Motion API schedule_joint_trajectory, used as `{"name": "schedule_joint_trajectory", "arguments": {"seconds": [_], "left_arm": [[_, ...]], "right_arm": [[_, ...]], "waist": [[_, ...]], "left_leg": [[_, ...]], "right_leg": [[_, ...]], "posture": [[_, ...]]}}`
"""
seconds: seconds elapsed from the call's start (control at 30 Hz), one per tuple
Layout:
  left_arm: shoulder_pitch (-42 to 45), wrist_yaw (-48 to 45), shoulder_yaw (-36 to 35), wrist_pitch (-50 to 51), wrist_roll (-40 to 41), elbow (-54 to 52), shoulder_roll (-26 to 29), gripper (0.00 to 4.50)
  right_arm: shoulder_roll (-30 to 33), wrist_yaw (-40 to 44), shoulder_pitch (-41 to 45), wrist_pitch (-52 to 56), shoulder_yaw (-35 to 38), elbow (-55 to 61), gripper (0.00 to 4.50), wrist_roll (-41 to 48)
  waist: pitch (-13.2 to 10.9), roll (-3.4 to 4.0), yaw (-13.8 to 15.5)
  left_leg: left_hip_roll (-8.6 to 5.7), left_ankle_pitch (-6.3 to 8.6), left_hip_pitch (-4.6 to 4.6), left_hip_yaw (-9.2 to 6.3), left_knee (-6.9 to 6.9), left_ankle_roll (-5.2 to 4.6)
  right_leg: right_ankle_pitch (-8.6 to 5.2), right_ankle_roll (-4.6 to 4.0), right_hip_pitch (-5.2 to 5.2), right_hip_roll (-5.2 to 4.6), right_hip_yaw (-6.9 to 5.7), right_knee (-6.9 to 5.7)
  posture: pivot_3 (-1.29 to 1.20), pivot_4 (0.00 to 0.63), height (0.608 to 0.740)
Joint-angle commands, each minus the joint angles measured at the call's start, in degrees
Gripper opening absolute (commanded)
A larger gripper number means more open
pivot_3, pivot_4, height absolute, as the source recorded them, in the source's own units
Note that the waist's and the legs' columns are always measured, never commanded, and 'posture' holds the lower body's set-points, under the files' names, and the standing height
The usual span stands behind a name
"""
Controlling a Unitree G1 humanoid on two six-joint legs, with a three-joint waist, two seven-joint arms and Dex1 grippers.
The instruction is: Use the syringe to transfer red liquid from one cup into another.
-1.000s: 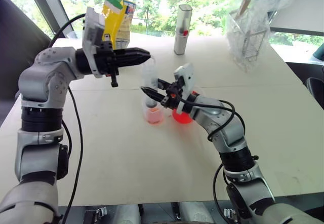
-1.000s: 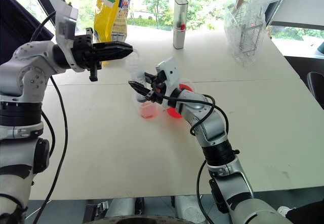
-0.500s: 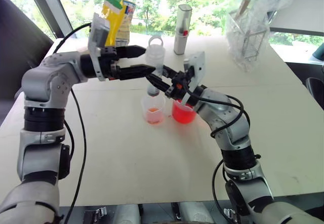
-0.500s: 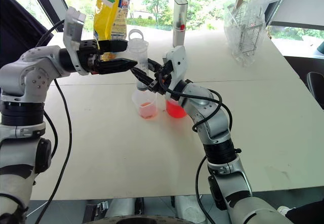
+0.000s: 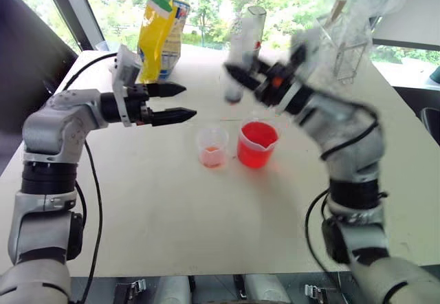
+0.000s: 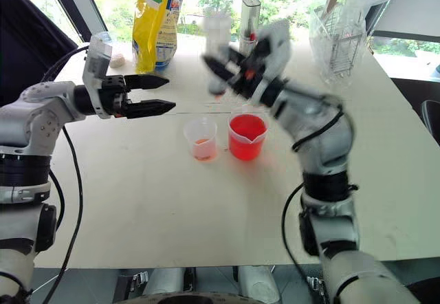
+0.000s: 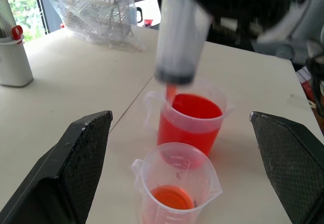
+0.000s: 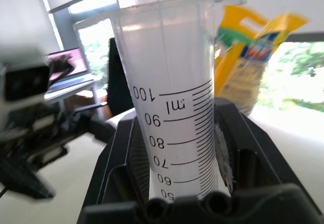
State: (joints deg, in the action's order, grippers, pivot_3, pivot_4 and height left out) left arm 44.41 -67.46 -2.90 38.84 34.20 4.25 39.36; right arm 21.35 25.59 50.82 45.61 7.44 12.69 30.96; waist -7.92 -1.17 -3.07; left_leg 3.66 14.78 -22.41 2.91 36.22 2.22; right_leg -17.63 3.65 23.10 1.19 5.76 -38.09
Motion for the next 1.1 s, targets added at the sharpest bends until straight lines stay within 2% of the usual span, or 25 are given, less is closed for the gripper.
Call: {"name": "schedule_joint_trajectory", "arguments": {"seconds": [0.03,0.2,0.37,0.5,0.87,1.07,1.1], "left_arm": [[-0.61,0.04,0.34,-1.77,-0.04,-3.05,-0.72,4.47],[-1.75,0.75,0.36,-1.64,0.58,-4.49,-2.28,4.47],[-2.47,1.09,0.38,-1.48,0.97,-5.61,-3.05,4.47],[-2.88,1.44,0.49,-1.22,1.19,-6.53,-3.24,4.47],[-3.62,2.66,0.60,0.04,2.06,-9.00,-3.15,4.47],[-4.10,2.46,0.85,0.63,2.42,-9.84,-2.68,4.50],[-4.15,2.26,0.89,0.92,2.67,-9.92,-2.61,4.50]], "right_arm": [[7.50,-3.79,6.68,14.53,6.50,-5.33,1.41,2.59],[16.14,-5.24,9.15,33.40,5.67,-12.98,1.41,1.83],[18.60,-5.67,7.08,46.48,0.71,-19.59,1.41,0.16],[18.71,-5.46,6.14,46.89,-1.90,-26.34,1.41,0.11],[17.63,-2.21,2.21,41.97,-9.66,-35.29,1.41,-5.27],[17.33,-0.94,1.46,42.20,-9.58,-34.30,4.22,-6.03],[17.62,-0.75,1.55,42.55,-9.20,-33.45,4.47,-5.94]], "waist": [[0.01,-0.01,0.30],[0.00,0.01,0.47],[0.00,0.02,0.20],[-0.02,0.04,0.22],[0.01,0.00,0.37],[0.02,-0.02,0.38],[0.02,-0.01,0.38]], "left_leg": [[0.00,0.00,0.02,0.02,-0.04,0.00],[0.01,0.01,0.03,0.06,-0.13,-0.02],[-0.03,0.02,0.02,0.17,-0.17,-0.05],[-0.02,0.02,0.02,0.18,-0.15,-0.05],[-0.04,0.03,0.01,0.18,-0.15,-0.06],[-0.04,0.03,0.03,0.14,-0.12,-0.06],[-0.03,0.03,0.03,0.13,-0.10,-0.06]], "right_leg": [[-0.01,-0.01,0.00,-0.01,0.03,0.03],[-0.04,-0.07,0.03,0.03,0.13,0.10],[-0.03,-0.06,0.14,0.13,0.28,0.08],[-0.03,-0.06,0.14,0.15,0.27,0.08],[-0.03,-0.04,0.13,0.22,0.27,0.10],[-0.02,-0.04,0.08,0.26,0.25,0.10],[-0.02,-0.04,0.07,0.26,0.25,0.10]], "posture": [[0.00,0.150,0.739],[0.00,0.150,0.739],[0.00,0.150,0.739],[0.00,0.150,0.739],[0.00,0.150,0.739],[0.00,0.150,0.739],[0.00,0.150,0.739]]}}
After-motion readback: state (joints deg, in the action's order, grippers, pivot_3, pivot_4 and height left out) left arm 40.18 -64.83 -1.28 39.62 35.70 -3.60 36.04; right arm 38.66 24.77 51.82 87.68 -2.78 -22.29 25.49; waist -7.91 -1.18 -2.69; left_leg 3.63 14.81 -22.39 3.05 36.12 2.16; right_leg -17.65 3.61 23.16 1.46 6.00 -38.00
